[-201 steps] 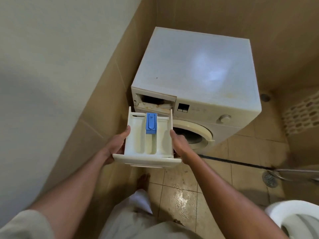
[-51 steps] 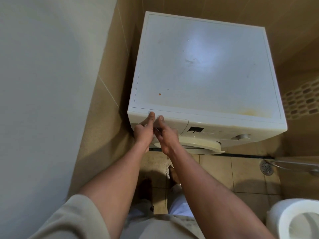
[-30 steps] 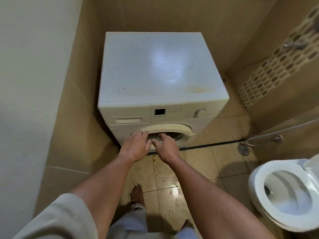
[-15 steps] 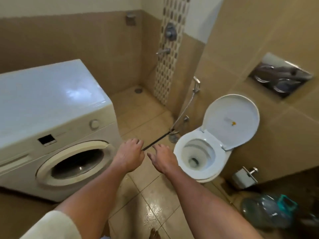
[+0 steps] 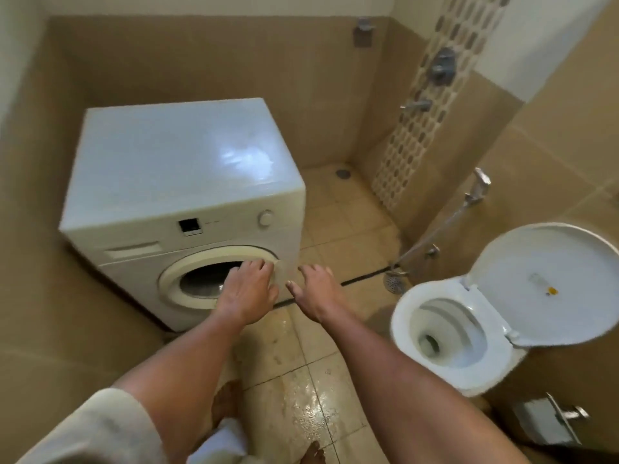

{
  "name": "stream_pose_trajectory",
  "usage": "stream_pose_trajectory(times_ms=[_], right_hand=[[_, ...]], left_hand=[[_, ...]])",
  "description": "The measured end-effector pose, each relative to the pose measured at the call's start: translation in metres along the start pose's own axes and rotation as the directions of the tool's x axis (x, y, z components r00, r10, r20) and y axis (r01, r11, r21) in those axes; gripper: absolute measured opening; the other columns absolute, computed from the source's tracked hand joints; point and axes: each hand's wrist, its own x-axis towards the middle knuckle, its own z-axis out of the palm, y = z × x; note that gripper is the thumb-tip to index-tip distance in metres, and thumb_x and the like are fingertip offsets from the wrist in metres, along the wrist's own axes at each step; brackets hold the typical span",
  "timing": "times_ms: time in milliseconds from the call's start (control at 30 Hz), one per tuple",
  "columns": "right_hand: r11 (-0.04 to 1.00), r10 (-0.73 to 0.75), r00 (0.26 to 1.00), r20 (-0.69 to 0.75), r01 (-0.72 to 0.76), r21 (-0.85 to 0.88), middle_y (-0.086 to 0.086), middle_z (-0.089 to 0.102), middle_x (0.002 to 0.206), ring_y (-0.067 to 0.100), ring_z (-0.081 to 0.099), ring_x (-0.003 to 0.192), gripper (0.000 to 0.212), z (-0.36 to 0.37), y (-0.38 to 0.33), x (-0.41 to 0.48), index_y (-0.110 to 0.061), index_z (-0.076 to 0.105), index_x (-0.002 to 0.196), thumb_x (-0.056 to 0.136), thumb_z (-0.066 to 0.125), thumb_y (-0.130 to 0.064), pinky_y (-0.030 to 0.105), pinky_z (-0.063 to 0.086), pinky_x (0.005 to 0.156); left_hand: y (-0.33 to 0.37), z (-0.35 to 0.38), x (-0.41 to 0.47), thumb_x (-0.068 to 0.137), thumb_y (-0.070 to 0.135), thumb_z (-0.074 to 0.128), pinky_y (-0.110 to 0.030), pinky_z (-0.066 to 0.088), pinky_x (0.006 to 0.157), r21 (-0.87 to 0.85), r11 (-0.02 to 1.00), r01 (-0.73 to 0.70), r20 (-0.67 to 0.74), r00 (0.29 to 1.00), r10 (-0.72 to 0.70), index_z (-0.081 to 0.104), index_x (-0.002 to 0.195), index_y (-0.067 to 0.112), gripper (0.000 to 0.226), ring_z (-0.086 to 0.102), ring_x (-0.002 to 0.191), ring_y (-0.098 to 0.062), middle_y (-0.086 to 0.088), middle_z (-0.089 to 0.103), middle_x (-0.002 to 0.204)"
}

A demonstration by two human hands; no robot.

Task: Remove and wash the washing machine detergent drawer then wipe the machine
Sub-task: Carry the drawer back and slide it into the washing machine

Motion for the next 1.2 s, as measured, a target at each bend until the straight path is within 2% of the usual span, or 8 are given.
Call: stream_pose_trajectory(times_ms=[233, 367, 433, 533, 700, 833, 933, 1200], right_hand=[[0.967, -0.252, 0.961, 0.111, 0.253, 0.004, 0.004, 0.054, 0.134, 0.024, 0.044, 0.126, 0.046, 0.059, -0.151, 0.064, -0.02, 0.052, 0.133, 0.096, 0.047, -0.048, 0.041, 0.042, 0.102], [0.966, -0.203, 0.959, 0.2, 0.162, 0.203, 0.003, 0.052, 0.139, 0.023, 0.046, 0.128, 0.057, 0.101, -0.222, 0.103, -0.019, 0.047, 0.14, 0.095, 0.048, -0.054, 0.041, 0.044, 0.103], [0.913, -0.097, 0.959, 0.265, -0.02, 0.407, 0.004, 0.054, 0.138, 0.022, 0.052, 0.124, 0.06, 0.12, -0.25, 0.12, -0.019, 0.045, 0.141, 0.093, 0.052, -0.054, 0.039, 0.048, 0.099], [0.679, 0.027, 0.91, 0.413, -0.32, 0.66, 0.008, 0.053, 0.138, 0.023, 0.055, 0.119, 0.067, 0.144, -0.283, 0.15, -0.014, 0.045, 0.14, 0.09, 0.053, -0.059, 0.039, 0.05, 0.098], [-0.136, -0.045, 0.797, 0.603, -0.602, 0.786, 0.019, 0.04, 0.146, 0.03, 0.044, 0.134, 0.084, 0.158, -0.313, 0.186, 0.0, 0.035, 0.144, 0.087, 0.059, -0.057, 0.038, 0.044, 0.105], [-0.509, -0.03, 0.757, 0.653, -0.573, 0.642, 0.026, 0.057, 0.126, 0.036, 0.059, 0.116, 0.092, 0.168, -0.336, 0.207, 0.002, 0.049, 0.131, 0.062, 0.085, -0.049, 0.045, 0.049, 0.102], [-0.516, 0.081, 0.737, 0.672, -0.546, 0.661, 0.023, 0.059, 0.118, 0.034, 0.062, 0.105, 0.089, 0.177, -0.344, 0.218, 0.001, 0.054, 0.125, 0.057, 0.09, -0.044, 0.044, 0.051, 0.099], [-0.45, 0.132, 0.77, 0.624, -0.515, 0.73, 0.02, 0.067, 0.102, 0.029, 0.069, 0.087, 0.066, 0.186, -0.336, 0.182, 0.003, 0.064, 0.11, 0.066, 0.084, -0.042, 0.028, 0.058, 0.066]], left_hand=[[-0.155, -0.005, -0.03, 0.101, 0.051, 0.042, -0.038, 0.046, 0.096, -0.116, 0.93, 0.348, -0.052, 0.933, -0.356, 0.056, 0.132, 0.018, 0.047, 0.056, 0.114, -0.019, -0.003, 0.061, 0.125], [-0.235, 0.01, -0.022, 0.101, 0.053, 0.042, -0.041, 0.045, 0.097, -0.348, 0.759, 0.55, 0.0, 0.81, -0.587, 0.057, 0.134, 0.013, 0.054, 0.055, 0.118, -0.024, -0.008, 0.06, 0.129], [-0.265, 0.013, -0.011, 0.096, 0.062, 0.048, -0.044, 0.049, 0.095, -0.623, 0.453, 0.637, 0.147, 0.665, -0.732, 0.06, 0.131, 0.014, 0.06, 0.058, 0.116, -0.026, -0.008, 0.062, 0.13], [-0.296, 0.013, 0.007, 0.09, 0.068, 0.055, -0.044, 0.051, 0.096, -0.866, -0.181, 0.466, 0.446, 0.556, -0.701, 0.062, 0.108, 0.026, 0.046, 0.061, 0.093, -0.017, 0.003, 0.065, 0.105], [-0.321, 0.015, 0.041, 0.089, 0.061, 0.062, -0.04, 0.044, 0.102, -0.701, -0.711, 0.063, 0.607, 0.576, -0.547, 0.055, 0.123, 0.017, 0.056, 0.064, 0.104, -0.019, -0.009, 0.069, 0.116], [-0.332, 0.018, 0.061, 0.084, 0.057, 0.073, -0.044, 0.056, 0.093, -0.554, -0.825, -0.115, 0.678, 0.513, -0.527, 0.062, 0.112, 0.008, 0.057, 0.068, 0.101, -0.031, -0.016, 0.07, 0.108], [-0.337, 0.022, 0.067, 0.078, 0.051, 0.081, -0.042, 0.061, 0.082, -0.516, -0.849, -0.115, 0.696, 0.522, -0.493, 0.065, 0.117, 0.008, 0.06, 0.071, 0.098, -0.033, -0.02, 0.072, 0.113], [-0.321, 0.035, 0.045, 0.073, 0.041, 0.086, -0.044, 0.06, 0.09, -0.496, -0.855, -0.154, 0.721, 0.476, -0.504, 0.061, 0.131, 0.005, 0.072, 0.068, 0.105, -0.034, -0.02, 0.07, 0.115]])
